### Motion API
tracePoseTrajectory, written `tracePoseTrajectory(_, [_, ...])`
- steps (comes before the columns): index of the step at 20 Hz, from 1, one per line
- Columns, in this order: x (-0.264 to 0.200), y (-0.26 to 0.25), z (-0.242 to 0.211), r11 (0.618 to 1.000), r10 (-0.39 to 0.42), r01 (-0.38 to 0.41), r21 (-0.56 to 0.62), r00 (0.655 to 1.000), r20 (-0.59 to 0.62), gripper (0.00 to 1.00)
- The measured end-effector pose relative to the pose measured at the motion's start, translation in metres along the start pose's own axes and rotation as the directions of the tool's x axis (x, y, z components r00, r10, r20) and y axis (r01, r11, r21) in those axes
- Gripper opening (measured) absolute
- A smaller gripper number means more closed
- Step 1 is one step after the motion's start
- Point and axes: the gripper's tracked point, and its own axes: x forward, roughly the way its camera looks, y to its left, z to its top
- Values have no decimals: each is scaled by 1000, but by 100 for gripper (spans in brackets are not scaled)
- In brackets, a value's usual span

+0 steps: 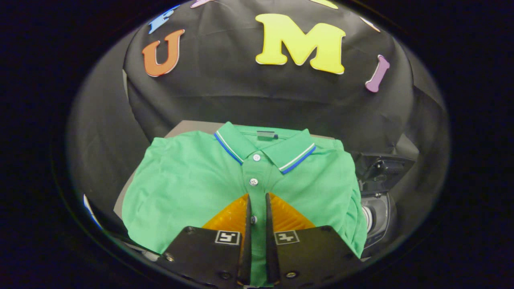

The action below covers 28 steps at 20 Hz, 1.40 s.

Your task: Put the clothes into the washing machine and then close the washing machine lid.

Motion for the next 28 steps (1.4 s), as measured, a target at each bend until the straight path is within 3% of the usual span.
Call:
tracePoseTrajectory(2, [1, 0, 1, 1000, 21, -21, -6, 1000, 22, 10])
tracePoseTrajectory(6, [-7, 1, 2, 997, 80, -81, 18, 996, 42, 7])
tracePoseTrajectory(10, [-30, -7, 24, 994, 110, -112, 5, 984, 138, 6])
tracePoseTrajectory(18, [-160, -47, 60, 990, 136, -135, -29, 910, 392, 6])
tracePoseTrajectory(22, [-221, -94, 82, 989, 102, -139, 41, 866, 489, 6])
tracePoseTrajectory(28, [-255, -194, 100, 990, -40, -39, 135, 844, 536, 6])
